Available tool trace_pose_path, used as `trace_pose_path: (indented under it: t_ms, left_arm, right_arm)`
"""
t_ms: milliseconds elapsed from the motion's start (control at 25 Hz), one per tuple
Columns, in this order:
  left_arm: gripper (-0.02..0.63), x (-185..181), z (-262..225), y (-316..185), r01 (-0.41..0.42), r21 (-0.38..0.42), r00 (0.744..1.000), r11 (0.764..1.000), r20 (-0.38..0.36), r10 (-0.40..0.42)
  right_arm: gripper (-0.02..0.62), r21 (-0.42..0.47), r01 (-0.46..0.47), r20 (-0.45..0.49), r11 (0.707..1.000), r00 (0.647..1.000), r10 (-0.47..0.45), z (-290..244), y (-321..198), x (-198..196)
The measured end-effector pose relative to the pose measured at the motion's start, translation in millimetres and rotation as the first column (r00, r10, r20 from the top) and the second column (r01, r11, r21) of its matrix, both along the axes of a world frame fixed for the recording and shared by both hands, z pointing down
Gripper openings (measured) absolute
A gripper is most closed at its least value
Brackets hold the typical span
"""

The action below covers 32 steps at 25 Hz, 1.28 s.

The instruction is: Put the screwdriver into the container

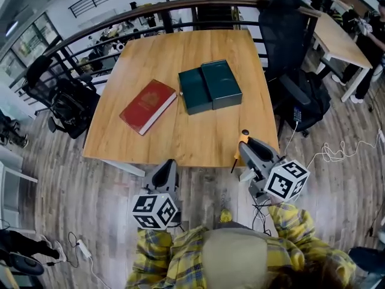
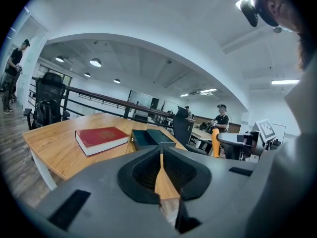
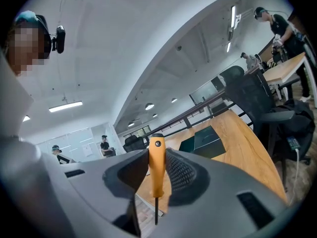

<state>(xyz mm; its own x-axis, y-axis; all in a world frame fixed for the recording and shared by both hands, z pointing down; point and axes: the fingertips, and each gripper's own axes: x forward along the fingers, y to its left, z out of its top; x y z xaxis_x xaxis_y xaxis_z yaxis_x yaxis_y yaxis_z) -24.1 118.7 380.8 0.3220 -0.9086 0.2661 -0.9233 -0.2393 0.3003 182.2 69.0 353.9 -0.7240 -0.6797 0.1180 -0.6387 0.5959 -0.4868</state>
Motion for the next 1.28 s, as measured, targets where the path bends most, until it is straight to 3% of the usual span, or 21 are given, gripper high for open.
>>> trace_pose_path:
  t_ms: [280,560,760,1000,1280]
  left_arm:
    - [0.023,30,10,-11,-0.044,-0.088,0.997,0.995,-0.074,0.037]
    - [0.023,51,17,-17,-0.075,-0.104,0.997,0.992,-0.022,0.073]
    - [0.023,49,22,-20,-0.05,-0.111,0.997,0.993,0.045,0.055]
    - [0.02,41,26,-33,-0.064,-0.129,0.998,0.989,-0.031,0.061]
    - [0.02,33,27,-72,-0.118,-0.088,0.993,0.989,-0.012,0.117]
  right_arm:
    - [0.163,-0.014,0.037,0.023,0.999,0.999,-0.036,11,-12,9]
    - [0.163,-0.032,0.047,0.036,0.998,0.998,-0.046,20,-17,14]
    - [0.163,-0.025,0.057,0.05,0.998,0.997,-0.056,21,-23,11]
    - [0.163,-0.02,0.062,0.021,0.998,0.998,-0.062,19,-31,0]
    - [0.163,-0.005,0.02,-0.003,1.0,1.0,-0.02,20,-59,-12]
